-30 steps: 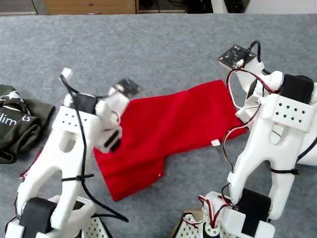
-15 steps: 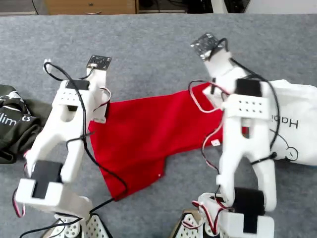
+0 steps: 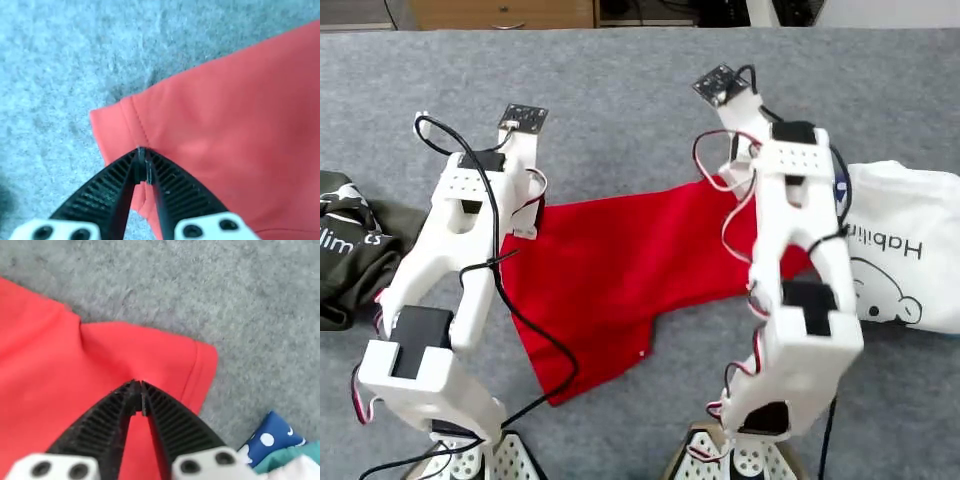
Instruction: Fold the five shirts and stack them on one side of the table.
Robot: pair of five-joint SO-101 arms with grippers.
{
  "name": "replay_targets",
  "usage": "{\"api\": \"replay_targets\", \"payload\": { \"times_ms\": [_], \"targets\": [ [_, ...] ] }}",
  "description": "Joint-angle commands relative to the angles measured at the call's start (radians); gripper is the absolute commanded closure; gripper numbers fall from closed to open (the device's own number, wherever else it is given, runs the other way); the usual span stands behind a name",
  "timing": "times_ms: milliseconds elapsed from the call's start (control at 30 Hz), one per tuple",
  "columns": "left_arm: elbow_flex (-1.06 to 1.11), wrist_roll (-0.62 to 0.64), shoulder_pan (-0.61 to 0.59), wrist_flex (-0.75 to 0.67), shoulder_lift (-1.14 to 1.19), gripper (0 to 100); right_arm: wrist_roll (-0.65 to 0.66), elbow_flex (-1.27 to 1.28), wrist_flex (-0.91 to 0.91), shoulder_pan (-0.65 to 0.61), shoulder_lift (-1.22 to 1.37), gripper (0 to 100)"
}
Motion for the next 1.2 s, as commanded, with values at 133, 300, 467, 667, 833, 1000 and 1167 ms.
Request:
{"api": "replay_targets", "payload": {
  "times_ms": [133,300,467,667,833,1000,1167],
  "targets": [
    [-0.021,0.002,-0.002,-0.072,0.035,98,-0.008,-0.288,0.069,0.001,0.206,99.6],
    [-0.060,-0.018,-0.034,0.000,0.168,98,-0.008,-0.427,0.071,0.051,0.358,99.6],
    [-0.155,-0.051,-0.114,0.066,0.282,98,-0.002,-0.585,0.149,0.102,0.476,99.6],
    [-0.204,-0.055,-0.144,0.094,0.289,98,0.000,-0.777,0.265,0.114,0.584,99.6],
    [-0.238,-0.055,-0.140,0.175,0.225,98,0.000,-0.908,0.298,0.127,0.656,99.6],
    [-0.199,-0.115,-0.160,0.176,0.142,98,0.000,-1.010,0.356,0.151,0.707,99.6],
    [-0.140,-0.140,-0.153,0.176,0.038,98,0.000,-1.115,0.446,0.154,0.722,99.6]
  ]
}}
